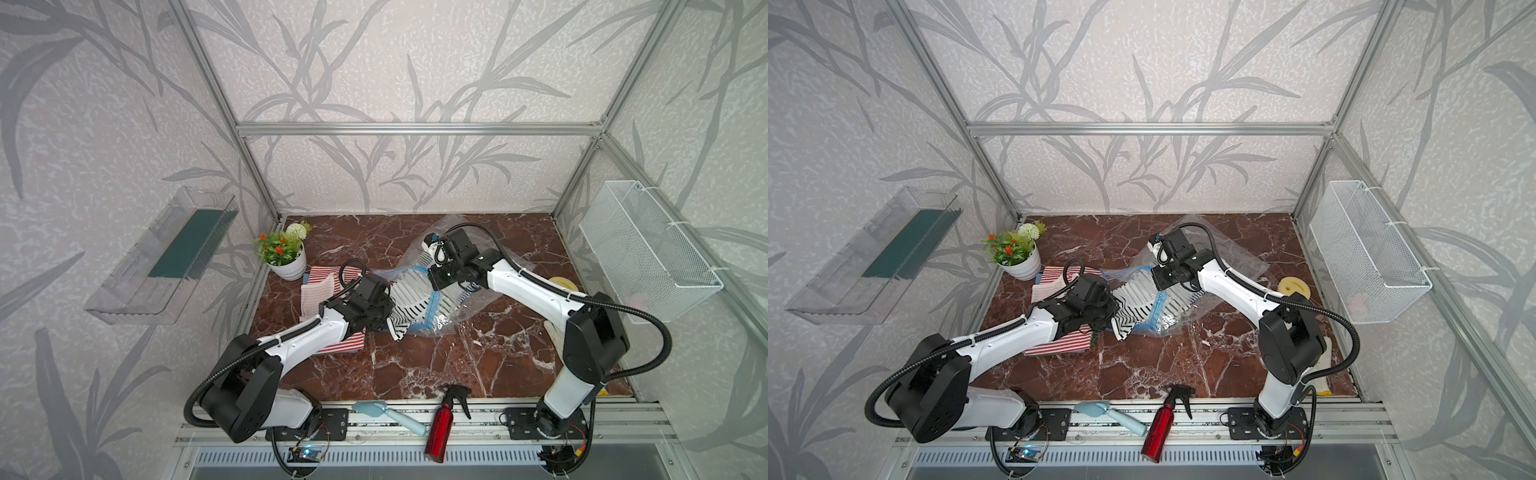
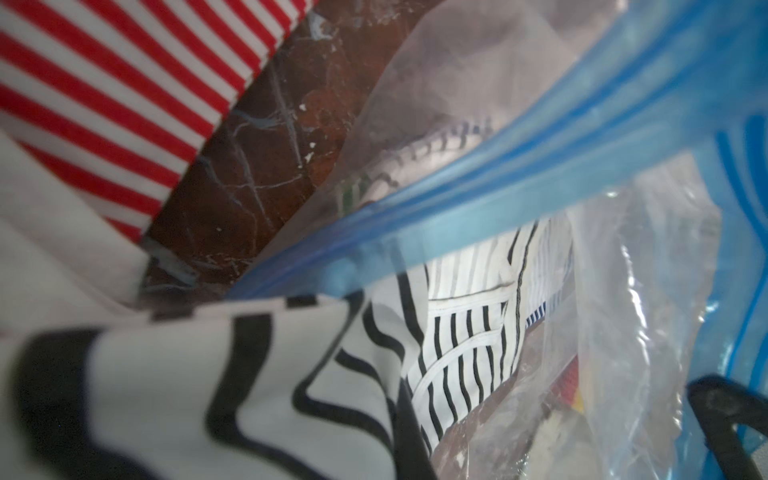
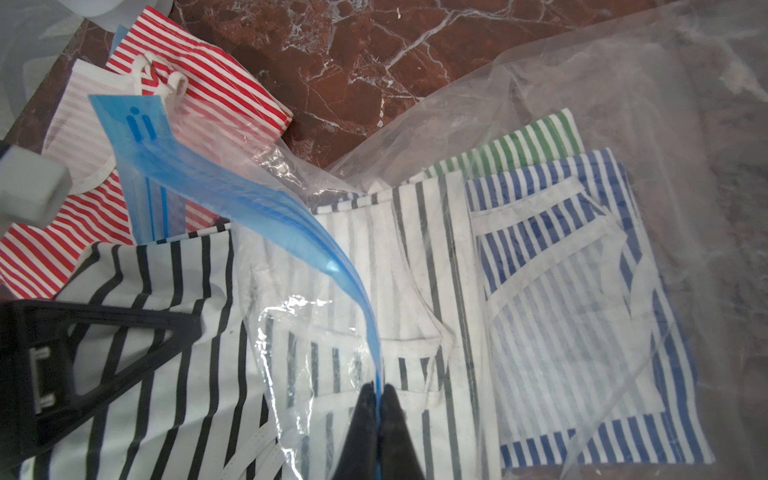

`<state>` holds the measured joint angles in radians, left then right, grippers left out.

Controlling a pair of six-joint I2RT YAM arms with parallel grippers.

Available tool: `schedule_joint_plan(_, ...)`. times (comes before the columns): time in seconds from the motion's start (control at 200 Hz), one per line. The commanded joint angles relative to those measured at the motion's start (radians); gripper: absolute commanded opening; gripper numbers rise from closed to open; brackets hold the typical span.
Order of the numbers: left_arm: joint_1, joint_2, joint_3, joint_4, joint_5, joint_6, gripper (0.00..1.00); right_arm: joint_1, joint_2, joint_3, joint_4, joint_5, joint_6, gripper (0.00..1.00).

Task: Take the tank top out of the vacuum bag
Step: Take out the tank top from the vacuum bag.

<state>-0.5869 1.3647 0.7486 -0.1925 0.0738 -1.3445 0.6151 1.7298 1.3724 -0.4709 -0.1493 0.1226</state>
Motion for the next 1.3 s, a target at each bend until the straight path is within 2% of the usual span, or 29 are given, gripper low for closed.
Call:
schedule_joint_plan(0.0, 0.005, -0.071, 0.045, -0.076, -0.026, -0.006, 0.0, 0.002, -0.009, 0.007, 0.022, -0.008, -0.013, 0.0)
schedule_joint_plan(0.28, 0.004, -0.155, 0.157, -0.269, -0.008, -0.027, 0.0, 0.0, -0.001, 0.016, 0.042, -0.013, -0.025, 0.0)
schedule_joint_plan(0.49, 0.004, -0.186, 0.29, -0.453, -0.043, -0.05, 0.0, 0.001, -0.009, 0.002, 0.051, 0.001, -0.03, 0.0)
schedule_joint_plan(0.68, 0.005, -0.213, 0.325, -0.455, -0.051, -0.075, 0.0, 0.0, -0.001, 0.013, 0.052, -0.007, -0.025, 0.0)
schedule_joint_plan(0.949, 0.005, -0.226, 0.45, -0.555, -0.131, -0.06, 0.0, -0.005, 0.005, 0.016, 0.05, -0.01, -0.023, 0.0)
schedule_joint_plan(1.134, 0.006, -0.212, 0.57, -0.675, -0.232, -0.056, 0.0, -0.009, 0.012, 0.012, 0.057, -0.016, -0.021, 0.0)
schedule_joint_plan(1.294, 0.015, -0.187, 0.645, -0.702, -0.253, -0.053, 0.0, -0.011, 0.008, 0.005, 0.064, -0.024, -0.021, 0.0)
